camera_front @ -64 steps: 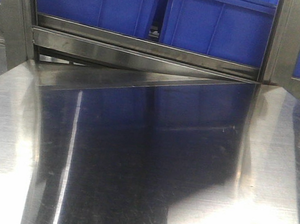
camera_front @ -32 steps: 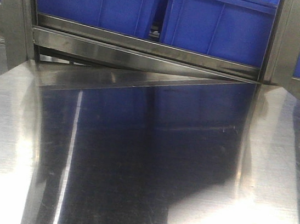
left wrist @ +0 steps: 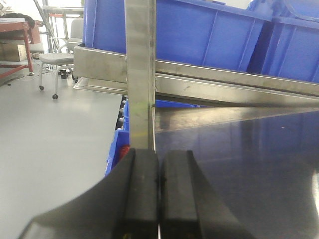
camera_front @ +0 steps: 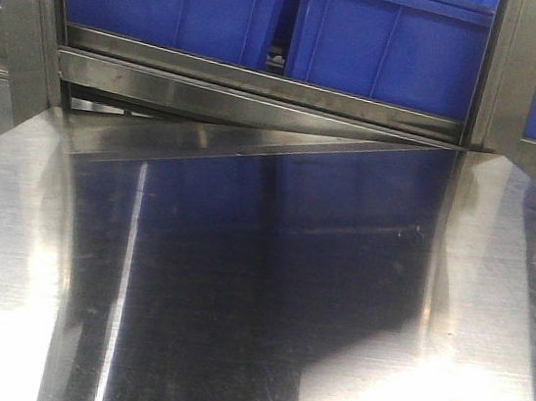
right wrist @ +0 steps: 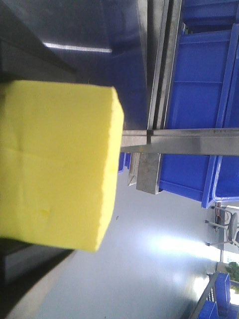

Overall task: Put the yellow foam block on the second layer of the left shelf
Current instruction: 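Lift the yellow foam cube off the table with the right gripper, then drive the base to the blue-bin shelf holding the cube in the right gripper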

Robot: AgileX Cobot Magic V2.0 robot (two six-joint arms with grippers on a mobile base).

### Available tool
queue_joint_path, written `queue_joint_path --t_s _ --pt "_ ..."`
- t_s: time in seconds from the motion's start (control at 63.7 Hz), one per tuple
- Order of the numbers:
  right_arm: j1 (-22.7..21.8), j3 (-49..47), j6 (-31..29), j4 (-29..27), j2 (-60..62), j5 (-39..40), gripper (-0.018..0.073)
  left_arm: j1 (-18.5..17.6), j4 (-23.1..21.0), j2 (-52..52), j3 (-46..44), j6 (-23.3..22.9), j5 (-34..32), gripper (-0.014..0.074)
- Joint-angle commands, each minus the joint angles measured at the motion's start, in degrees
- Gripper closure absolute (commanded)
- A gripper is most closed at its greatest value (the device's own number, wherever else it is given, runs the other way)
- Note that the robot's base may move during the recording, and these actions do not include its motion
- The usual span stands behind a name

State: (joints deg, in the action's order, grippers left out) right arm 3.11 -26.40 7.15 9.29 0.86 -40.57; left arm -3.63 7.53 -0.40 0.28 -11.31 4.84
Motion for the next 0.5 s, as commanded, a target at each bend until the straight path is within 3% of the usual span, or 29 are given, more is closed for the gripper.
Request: queue_joint_path --t_s 0.0,0.487 --pt "-0.33 -1.39 -0.44 0.9 0.22 5.48 0.0231 0.02 -0.42 -0.77 1.58 -0.22 -4.84 0.046" --pt "-0.33 -1.39 -0.44 0.9 0.22 5.48 0.0231 0.02 -0.42 -0.77 1.58 -0.22 -4.84 0.046"
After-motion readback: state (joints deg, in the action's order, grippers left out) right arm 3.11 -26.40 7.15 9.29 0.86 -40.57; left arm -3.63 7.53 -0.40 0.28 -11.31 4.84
